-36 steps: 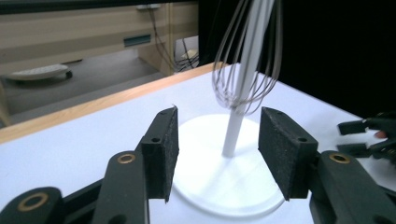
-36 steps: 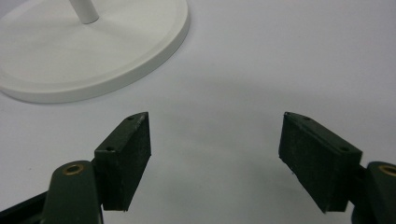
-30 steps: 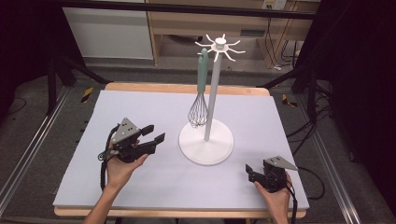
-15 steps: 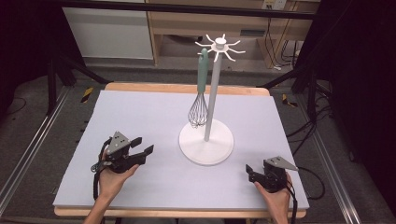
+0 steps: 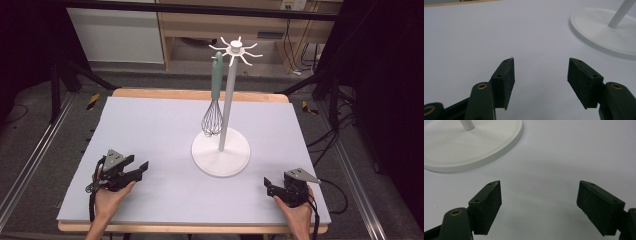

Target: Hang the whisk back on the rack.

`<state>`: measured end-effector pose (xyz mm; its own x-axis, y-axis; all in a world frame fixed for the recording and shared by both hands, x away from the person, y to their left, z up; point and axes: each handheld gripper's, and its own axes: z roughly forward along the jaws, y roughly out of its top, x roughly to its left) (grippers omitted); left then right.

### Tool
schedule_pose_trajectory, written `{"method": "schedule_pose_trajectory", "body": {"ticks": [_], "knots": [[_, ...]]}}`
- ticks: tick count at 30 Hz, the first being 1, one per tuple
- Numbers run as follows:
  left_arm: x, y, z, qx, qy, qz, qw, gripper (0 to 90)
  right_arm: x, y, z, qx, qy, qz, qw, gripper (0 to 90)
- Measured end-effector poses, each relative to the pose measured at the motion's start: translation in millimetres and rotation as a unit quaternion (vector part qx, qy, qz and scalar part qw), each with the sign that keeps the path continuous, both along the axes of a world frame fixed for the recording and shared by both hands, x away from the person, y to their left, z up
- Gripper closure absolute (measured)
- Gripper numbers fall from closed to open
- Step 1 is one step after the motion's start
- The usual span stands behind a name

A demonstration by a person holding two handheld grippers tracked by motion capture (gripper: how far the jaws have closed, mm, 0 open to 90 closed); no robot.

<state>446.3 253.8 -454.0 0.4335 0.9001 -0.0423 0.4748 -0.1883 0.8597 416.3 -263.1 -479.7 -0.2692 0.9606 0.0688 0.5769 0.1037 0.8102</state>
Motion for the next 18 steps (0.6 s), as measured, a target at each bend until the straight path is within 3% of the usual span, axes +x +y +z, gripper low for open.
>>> {"method": "schedule_pose_trajectory", "body": {"ticks": [10,18], "knots": [[4.3,22.9,-11.0,0.009,0.015,0.038,0.9991,35.7,-1.2,-5.5,-0.8,0.001,-0.008,-0.010,0.9999,18.7],[6.6,28.8,-15.0,0.012,0.027,0.047,0.9985,34.3,-1.7,-7.8,-1.4,0.003,-0.009,-0.015,0.9998,17.0]]}}
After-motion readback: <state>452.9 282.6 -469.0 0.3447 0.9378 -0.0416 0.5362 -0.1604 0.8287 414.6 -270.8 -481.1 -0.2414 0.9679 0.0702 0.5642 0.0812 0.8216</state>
